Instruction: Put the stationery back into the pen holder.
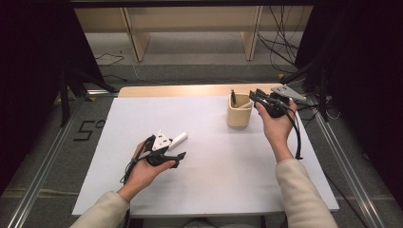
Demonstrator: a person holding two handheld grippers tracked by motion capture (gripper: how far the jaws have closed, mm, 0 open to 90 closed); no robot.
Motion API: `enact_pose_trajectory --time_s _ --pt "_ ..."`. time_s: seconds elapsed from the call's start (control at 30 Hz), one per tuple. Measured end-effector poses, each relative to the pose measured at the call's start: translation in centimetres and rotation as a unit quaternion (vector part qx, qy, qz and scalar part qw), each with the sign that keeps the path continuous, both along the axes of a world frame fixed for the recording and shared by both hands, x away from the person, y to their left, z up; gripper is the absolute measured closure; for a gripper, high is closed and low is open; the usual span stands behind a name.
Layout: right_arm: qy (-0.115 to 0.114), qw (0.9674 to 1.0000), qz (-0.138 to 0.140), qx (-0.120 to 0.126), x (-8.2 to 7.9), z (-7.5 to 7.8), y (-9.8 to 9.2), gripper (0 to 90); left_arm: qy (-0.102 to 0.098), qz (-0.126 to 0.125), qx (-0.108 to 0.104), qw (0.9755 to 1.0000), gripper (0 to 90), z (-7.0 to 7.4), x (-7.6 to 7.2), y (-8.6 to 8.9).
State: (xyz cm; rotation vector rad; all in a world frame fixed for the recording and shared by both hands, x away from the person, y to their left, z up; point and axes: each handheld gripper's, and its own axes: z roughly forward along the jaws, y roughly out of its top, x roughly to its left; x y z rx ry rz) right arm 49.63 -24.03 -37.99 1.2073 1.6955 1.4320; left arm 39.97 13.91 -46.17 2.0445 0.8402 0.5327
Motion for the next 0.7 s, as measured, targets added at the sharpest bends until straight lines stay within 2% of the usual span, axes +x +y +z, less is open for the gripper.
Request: enact_pose_trajectory --time_s 0.27,0.43,0.7 --pt "0.006 0.9998 -0.007 -0.018 -0.3 0.1 0.0 37.1 0.000 0.001 0.003 1.0000 28.4 -0.1 0.1 0.0" --pt "0.015 0.9994 -0.006 -0.029 -0.6 0.0 -0.1 32.5 0.001 0.002 0.003 1.0000 28.4 -0.1 0.1 0.1" --pt "0.044 0.9982 -0.004 -0.041 -1.2 -1.2 -0.9 31.8 0.003 0.003 0.005 1.0000 28.7 -0.2 0.2 0.1"
